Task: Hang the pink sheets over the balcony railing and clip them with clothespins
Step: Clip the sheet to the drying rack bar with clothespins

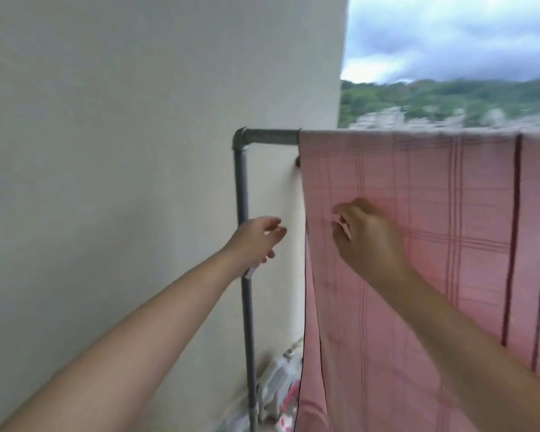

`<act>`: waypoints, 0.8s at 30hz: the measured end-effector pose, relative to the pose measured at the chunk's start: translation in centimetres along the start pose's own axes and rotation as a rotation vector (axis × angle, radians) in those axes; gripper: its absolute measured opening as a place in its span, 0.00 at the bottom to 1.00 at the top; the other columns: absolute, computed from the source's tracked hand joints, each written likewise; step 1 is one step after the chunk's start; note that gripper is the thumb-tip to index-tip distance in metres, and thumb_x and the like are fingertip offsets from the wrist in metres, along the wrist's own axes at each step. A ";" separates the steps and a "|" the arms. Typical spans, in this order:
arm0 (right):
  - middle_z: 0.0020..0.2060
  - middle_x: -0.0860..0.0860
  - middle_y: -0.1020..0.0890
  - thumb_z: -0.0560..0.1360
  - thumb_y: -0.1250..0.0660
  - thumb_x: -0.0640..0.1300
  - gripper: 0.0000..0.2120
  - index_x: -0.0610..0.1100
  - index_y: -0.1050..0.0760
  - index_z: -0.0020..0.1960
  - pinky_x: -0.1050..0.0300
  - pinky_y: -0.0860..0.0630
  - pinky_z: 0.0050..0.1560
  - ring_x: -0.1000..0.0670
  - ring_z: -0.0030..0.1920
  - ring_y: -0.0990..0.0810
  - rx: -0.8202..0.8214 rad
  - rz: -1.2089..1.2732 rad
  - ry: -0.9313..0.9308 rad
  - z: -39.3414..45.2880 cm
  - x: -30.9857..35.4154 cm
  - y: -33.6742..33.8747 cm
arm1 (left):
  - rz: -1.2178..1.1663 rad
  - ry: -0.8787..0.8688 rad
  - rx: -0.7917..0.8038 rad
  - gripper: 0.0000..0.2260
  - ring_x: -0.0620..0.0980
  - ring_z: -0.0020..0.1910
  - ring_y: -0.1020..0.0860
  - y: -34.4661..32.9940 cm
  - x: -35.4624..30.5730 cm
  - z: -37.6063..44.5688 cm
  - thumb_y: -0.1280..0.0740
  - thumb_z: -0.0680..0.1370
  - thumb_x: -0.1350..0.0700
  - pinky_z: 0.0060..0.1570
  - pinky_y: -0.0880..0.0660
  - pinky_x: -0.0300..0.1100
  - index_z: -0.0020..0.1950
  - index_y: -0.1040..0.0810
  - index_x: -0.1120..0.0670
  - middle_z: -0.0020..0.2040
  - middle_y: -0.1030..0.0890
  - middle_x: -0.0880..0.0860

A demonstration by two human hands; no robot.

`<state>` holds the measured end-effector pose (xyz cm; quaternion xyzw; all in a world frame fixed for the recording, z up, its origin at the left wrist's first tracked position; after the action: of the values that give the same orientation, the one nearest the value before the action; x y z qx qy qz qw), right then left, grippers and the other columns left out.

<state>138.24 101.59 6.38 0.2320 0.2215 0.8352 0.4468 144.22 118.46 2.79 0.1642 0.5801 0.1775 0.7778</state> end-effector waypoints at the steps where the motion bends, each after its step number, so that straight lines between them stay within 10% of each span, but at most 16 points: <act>1: 0.41 0.37 0.20 0.69 0.34 0.32 0.06 0.32 0.23 0.46 0.50 0.23 0.31 0.37 0.33 0.21 -0.048 -0.067 -0.023 1.2 0.4 0.4 | -0.036 -0.062 0.053 0.19 0.37 0.18 0.28 -0.2 -1.1 2.3 0.40 0.78 0.55 0.19 0.33 0.28 0.68 0.34 0.57 0.47 0.24 0.54; 10: 0.56 0.44 0.23 0.74 0.36 0.49 0.26 0.44 0.38 0.69 0.56 0.31 0.37 0.40 0.49 0.21 -0.025 -0.707 -0.289 8.0 3.2 2.7 | -0.304 -0.369 0.288 0.10 0.41 0.22 0.27 -1.1 -4.3 7.8 0.40 0.79 0.59 0.23 0.32 0.33 0.46 0.22 0.61 0.28 0.25 0.51; 16: 0.35 0.48 0.24 0.75 0.38 0.43 0.09 0.42 0.28 0.37 0.62 0.36 0.28 0.49 0.31 0.28 0.146 -0.867 -0.245 13.4 4.3 2.3 | -0.130 -0.749 0.064 0.15 0.52 0.30 0.23 4.8 -6.9 8.4 0.41 0.78 0.50 0.31 0.27 0.47 0.34 0.24 0.54 0.28 0.22 0.53; 24: 0.30 0.47 0.26 0.72 0.38 0.38 0.12 0.41 0.30 0.30 0.61 0.32 0.27 0.48 0.31 0.27 0.127 -0.686 -0.348 22.5 3.2 -0.2 | -0.131 -0.516 -0.051 0.14 0.61 0.41 0.21 9.6 -10.3 17.3 0.40 0.77 0.56 0.47 0.23 0.55 0.37 0.22 0.62 0.38 0.19 0.64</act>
<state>149.92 108.08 24.79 0.3099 0.2581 0.5702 0.7157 157.33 121.29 20.63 0.1465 0.3673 0.0935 0.9137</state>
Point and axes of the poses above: each hand's wrist, its own z-axis towards the middle knuckle, its own y-axis out of the back of the hand, x = y × z, the point moved 3 cm from there along z, towards the middle knuckle
